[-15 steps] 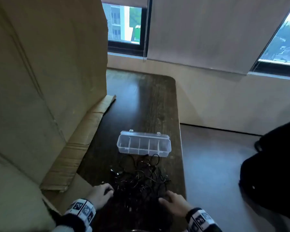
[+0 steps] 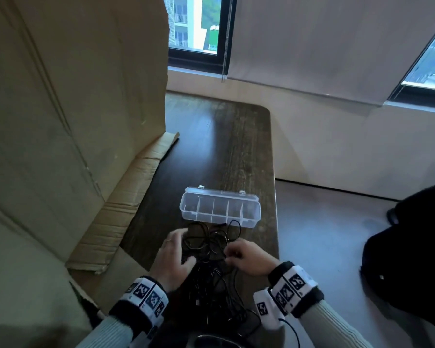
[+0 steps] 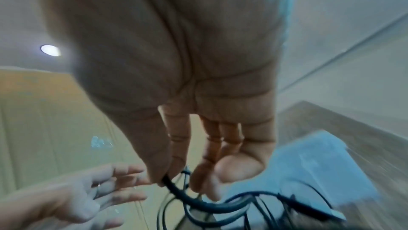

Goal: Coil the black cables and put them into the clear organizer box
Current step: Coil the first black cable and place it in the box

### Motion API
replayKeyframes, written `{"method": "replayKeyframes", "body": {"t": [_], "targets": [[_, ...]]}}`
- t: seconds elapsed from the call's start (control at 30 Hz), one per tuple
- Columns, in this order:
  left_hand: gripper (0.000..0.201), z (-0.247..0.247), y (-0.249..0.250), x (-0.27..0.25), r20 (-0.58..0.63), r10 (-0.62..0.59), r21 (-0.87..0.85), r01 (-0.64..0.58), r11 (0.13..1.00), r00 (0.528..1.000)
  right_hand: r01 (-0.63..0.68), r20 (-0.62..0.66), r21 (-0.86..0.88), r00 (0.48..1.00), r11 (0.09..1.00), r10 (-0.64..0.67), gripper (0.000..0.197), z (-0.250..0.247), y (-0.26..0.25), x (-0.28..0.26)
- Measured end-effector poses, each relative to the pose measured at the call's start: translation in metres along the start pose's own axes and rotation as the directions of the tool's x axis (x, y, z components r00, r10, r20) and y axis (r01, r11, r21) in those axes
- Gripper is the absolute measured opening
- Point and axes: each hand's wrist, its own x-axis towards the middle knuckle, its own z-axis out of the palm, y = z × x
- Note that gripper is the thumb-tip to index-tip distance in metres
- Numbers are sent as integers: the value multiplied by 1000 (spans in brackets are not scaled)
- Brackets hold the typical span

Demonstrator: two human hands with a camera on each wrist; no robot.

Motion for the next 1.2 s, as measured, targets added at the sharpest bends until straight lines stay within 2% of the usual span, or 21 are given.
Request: {"method": "replayKeyframes", "body": {"t": [0.07,0.13,0.17,0.2,0.27,0.33,0.37,0.43,0.5,0.53,0.57,0.63,0.7,0.73,0.8,0.87,0.97,1.03,1.1,1.13,1.2], "targets": [[84,-3,21,3,-42,171,-73,-174,982,984,82,-98,-34,992,996,-85,16,-21,-14,-10],[97,-2,42,9,26,274,-86,-271,959,961,195,-179,10,965,981,-190,14,-41,-29,-21],[96,2,48,13,61,304,-105,-296,949,951,251,-217,66,948,966,-231,11,-50,-37,-26],[89,7,54,18,78,328,-155,-313,937,941,296,-259,148,932,944,-252,11,-58,-45,-32],[51,18,58,27,46,358,-329,-324,887,933,351,-331,364,914,863,-233,18,-72,-59,-44],[16,21,58,34,23,351,-398,-314,862,936,394,-398,573,900,719,-176,21,-87,-74,-58],[10,22,55,37,42,353,-377,-312,872,935,425,-432,671,890,608,-147,20,-95,-80,-65],[8,21,46,41,131,364,-320,-308,896,922,509,-511,794,855,333,-91,24,-112,-88,-79],[10,21,30,44,238,323,-251,-263,931,916,613,-614,785,789,88,-17,30,-135,-91,-94],[12,21,20,44,273,276,-205,-225,953,921,672,-671,741,741,-9,27,35,-148,-92,-103],[15,21,9,44,291,216,-157,-176,972,932,728,-725,682,685,-67,70,40,-161,-92,-113],[19,19,-12,41,291,90,-120,-57,991,952,823,-814,564,568,-65,126,40,-186,-92,-133],[14,15,-17,40,278,38,-104,-9,995,960,865,-860,500,492,36,133,36,-203,-91,-146],[11,12,-11,41,261,52,-97,-27,995,964,865,-868,493,482,97,118,33,-206,-91,-148],[16,1,14,46,220,118,-161,-84,983,968,838,-861,508,498,196,101,28,-203,-91,-143],[34,-5,49,50,231,208,-298,-134,945,951,805,-834,551,542,223,105,28,-193,-96,-131],[78,8,95,49,358,361,-395,-211,894,861,769,-797,603,590,212,128,29,-179,-106,-115],[107,31,113,47,454,433,-440,-227,869,779,778,-799,601,581,180,156,28,-176,-113,-109],[126,52,119,45,537,481,-452,-244,858,693,813,-823,563,537,146,184,28,-179,-117,-108],[129,59,119,43,591,483,-413,-273,869,646,834,-840,535,507,134,194,27,-183,-118,-110],[123,70,112,36,713,450,-310,-333,890,537,875,-876,467,438,128,200,23,-195,-119,-117]]}}
